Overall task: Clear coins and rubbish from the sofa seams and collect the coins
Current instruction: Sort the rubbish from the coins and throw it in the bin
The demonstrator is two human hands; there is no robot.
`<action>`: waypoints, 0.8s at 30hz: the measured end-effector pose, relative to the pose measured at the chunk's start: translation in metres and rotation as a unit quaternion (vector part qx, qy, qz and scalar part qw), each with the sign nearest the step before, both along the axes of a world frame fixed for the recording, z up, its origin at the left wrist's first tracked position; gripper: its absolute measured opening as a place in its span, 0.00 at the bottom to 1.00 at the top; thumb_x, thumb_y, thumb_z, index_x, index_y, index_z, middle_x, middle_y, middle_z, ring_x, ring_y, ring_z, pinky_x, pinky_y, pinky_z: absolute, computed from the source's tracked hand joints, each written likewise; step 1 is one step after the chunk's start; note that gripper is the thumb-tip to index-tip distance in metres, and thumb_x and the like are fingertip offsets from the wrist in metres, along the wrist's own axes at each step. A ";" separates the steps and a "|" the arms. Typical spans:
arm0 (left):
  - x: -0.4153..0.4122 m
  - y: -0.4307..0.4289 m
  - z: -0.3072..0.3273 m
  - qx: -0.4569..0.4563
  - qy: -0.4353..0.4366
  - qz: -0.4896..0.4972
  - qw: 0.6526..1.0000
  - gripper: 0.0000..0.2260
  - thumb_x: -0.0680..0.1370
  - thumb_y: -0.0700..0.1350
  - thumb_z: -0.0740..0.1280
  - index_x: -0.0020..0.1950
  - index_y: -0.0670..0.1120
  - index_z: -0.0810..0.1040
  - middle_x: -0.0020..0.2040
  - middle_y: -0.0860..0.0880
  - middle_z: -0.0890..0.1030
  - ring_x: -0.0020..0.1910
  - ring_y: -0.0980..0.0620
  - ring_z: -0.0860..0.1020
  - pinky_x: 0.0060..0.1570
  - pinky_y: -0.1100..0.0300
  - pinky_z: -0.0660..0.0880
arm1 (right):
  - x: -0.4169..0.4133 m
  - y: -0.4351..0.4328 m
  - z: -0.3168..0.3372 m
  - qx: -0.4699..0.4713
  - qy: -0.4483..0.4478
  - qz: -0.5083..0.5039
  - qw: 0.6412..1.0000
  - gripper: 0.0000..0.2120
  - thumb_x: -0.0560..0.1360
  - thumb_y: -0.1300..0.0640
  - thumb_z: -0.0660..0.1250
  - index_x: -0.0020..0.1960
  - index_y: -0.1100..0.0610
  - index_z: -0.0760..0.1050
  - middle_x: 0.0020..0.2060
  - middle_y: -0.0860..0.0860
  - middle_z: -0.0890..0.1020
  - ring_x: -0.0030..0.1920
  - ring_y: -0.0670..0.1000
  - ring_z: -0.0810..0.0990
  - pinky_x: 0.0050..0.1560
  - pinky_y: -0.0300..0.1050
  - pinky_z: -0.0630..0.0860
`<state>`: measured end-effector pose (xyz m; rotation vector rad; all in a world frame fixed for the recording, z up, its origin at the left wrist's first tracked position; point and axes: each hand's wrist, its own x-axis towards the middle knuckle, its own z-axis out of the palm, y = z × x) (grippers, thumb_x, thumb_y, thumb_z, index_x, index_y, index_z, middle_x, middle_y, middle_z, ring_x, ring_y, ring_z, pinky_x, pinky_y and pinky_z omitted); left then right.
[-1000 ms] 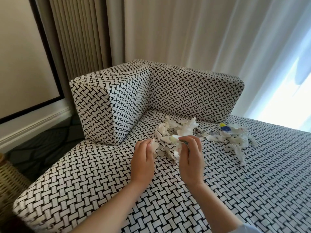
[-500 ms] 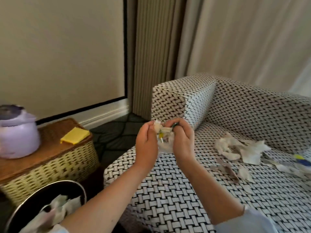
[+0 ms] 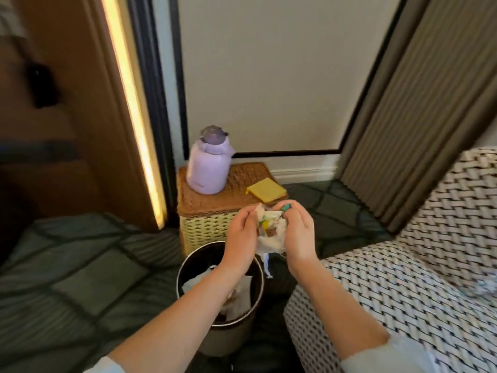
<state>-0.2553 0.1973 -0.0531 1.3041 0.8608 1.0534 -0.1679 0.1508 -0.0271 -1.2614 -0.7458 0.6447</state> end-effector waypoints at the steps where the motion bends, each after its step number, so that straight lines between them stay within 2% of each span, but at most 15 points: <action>1: -0.011 0.007 -0.010 -0.007 0.020 0.004 1.000 0.13 0.83 0.40 0.57 0.47 0.56 0.77 0.46 0.56 0.80 0.39 0.71 0.77 0.38 0.77 0.71 | -0.007 0.010 -0.012 -0.015 0.002 0.012 1.000 0.14 0.74 0.70 0.54 0.37 0.60 0.75 0.32 0.52 0.78 0.33 0.46 0.76 0.34 0.38 0.74; 3: -0.030 0.020 -0.031 -0.047 0.043 0.011 0.998 0.12 0.83 0.43 0.57 0.50 0.56 0.78 0.49 0.56 0.80 0.42 0.70 0.77 0.41 0.75 0.72 | -0.021 0.027 -0.036 -0.052 0.006 0.036 0.998 0.15 0.74 0.69 0.55 0.37 0.58 0.76 0.32 0.50 0.79 0.34 0.47 0.77 0.34 0.39 0.75; 5: -0.045 0.027 -0.048 -0.114 0.036 -0.002 0.993 0.12 0.84 0.51 0.55 0.58 0.55 0.77 0.53 0.55 0.80 0.45 0.68 0.78 0.42 0.73 0.73 | -0.029 0.039 -0.058 -0.087 -0.010 0.057 0.995 0.15 0.76 0.67 0.54 0.38 0.58 0.77 0.36 0.50 0.80 0.39 0.48 0.78 0.39 0.40 0.75; 8: -0.061 0.034 -0.070 -0.228 -0.004 -0.045 0.973 0.22 0.81 0.63 0.46 0.63 0.56 0.74 0.57 0.54 0.80 0.46 0.62 0.79 0.40 0.65 0.76 | -0.038 0.051 -0.093 -0.165 -0.066 0.102 0.979 0.17 0.81 0.60 0.51 0.45 0.54 0.78 0.50 0.48 0.78 0.51 0.42 0.76 0.46 0.39 0.75; 10: -0.069 0.036 -0.083 -0.282 -0.011 -0.065 0.957 0.29 0.79 0.66 0.44 0.71 0.53 0.69 0.63 0.52 0.76 0.46 0.61 0.79 0.39 0.64 0.78 | -0.043 0.054 -0.109 -0.216 -0.073 0.127 0.965 0.17 0.82 0.56 0.50 0.51 0.52 0.78 0.57 0.47 0.74 0.55 0.41 0.74 0.44 0.33 0.74; 11: -0.071 0.037 -0.089 -0.310 -0.011 -0.075 0.948 0.32 0.79 0.68 0.43 0.74 0.51 0.65 0.67 0.49 0.75 0.51 0.58 0.80 0.45 0.61 0.79 | -0.045 0.053 -0.117 -0.241 -0.067 0.140 0.958 0.17 0.83 0.55 0.49 0.55 0.51 0.78 0.59 0.48 0.73 0.56 0.42 0.74 0.41 0.29 0.73; 12: -0.073 0.037 -0.095 -0.331 -0.003 -0.083 0.940 0.35 0.78 0.69 0.43 0.76 0.49 0.62 0.68 0.48 0.74 0.55 0.54 0.79 0.52 0.57 0.77 | -0.045 0.053 -0.125 -0.267 -0.057 0.157 0.949 0.17 0.83 0.53 0.50 0.60 0.50 0.77 0.62 0.49 0.72 0.57 0.44 0.75 0.43 0.28 0.73; 13: -0.074 0.035 -0.102 -0.348 0.015 -0.087 0.933 0.36 0.77 0.69 0.42 0.77 0.49 0.61 0.68 0.47 0.75 0.58 0.52 0.78 0.57 0.55 0.75 | -0.046 0.051 -0.133 -0.298 -0.038 0.179 0.937 0.18 0.82 0.50 0.51 0.65 0.50 0.75 0.65 0.50 0.72 0.60 0.48 0.75 0.52 0.32 0.74; 14: -0.074 0.033 -0.107 -0.360 0.041 -0.086 0.928 0.37 0.76 0.70 0.42 0.78 0.48 0.59 0.68 0.47 0.74 0.63 0.50 0.76 0.61 0.53 0.71 | -0.048 0.048 -0.138 -0.336 -0.013 0.200 0.920 0.20 0.81 0.47 0.52 0.69 0.49 0.72 0.68 0.52 0.71 0.64 0.51 0.73 0.62 0.42 0.72; 15: -0.074 0.032 -0.112 -0.372 0.072 -0.082 0.922 0.39 0.76 0.71 0.41 0.78 0.49 0.58 0.71 0.47 0.71 0.68 0.48 0.72 0.66 0.51 0.67 | -0.048 0.045 -0.143 -0.380 0.011 0.213 0.900 0.23 0.80 0.43 0.52 0.72 0.49 0.69 0.70 0.54 0.70 0.66 0.54 0.71 0.67 0.49 0.69; 16: -0.075 0.030 -0.117 -0.380 0.098 -0.077 0.917 0.39 0.75 0.72 0.41 0.78 0.49 0.57 0.74 0.46 0.68 0.72 0.46 0.67 0.68 0.50 0.63 | -0.048 0.041 -0.146 -0.416 0.025 0.218 0.882 0.25 0.79 0.41 0.53 0.72 0.51 0.68 0.70 0.55 0.71 0.66 0.55 0.71 0.67 0.52 0.68; 19: -0.074 0.026 -0.121 -0.388 0.136 -0.066 0.909 0.39 0.75 0.72 0.40 0.78 0.48 0.57 0.76 0.44 0.64 0.74 0.45 0.63 0.69 0.51 0.61 | -0.048 0.037 -0.148 -0.434 0.039 0.236 0.868 0.21 0.80 0.41 0.52 0.65 0.51 0.70 0.69 0.56 0.72 0.60 0.52 0.74 0.65 0.49 0.68; 22: -0.070 0.026 -0.118 -0.357 0.160 -0.046 0.919 0.38 0.76 0.71 0.40 0.79 0.51 0.54 0.79 0.47 0.53 0.78 0.46 0.53 0.75 0.46 0.51 | -0.045 0.037 -0.145 -0.437 -0.005 0.228 0.870 0.27 0.81 0.37 0.47 0.71 0.50 0.70 0.73 0.56 0.68 0.71 0.55 0.68 0.70 0.50 0.64; 24: -0.065 0.026 -0.112 -0.331 0.163 -0.028 0.929 0.36 0.76 0.71 0.40 0.79 0.53 0.55 0.80 0.47 0.50 0.79 0.46 0.49 0.75 0.42 0.49 | -0.042 0.036 -0.138 -0.427 -0.030 0.209 0.879 0.27 0.82 0.37 0.46 0.69 0.50 0.73 0.72 0.54 0.70 0.71 0.54 0.68 0.63 0.46 0.63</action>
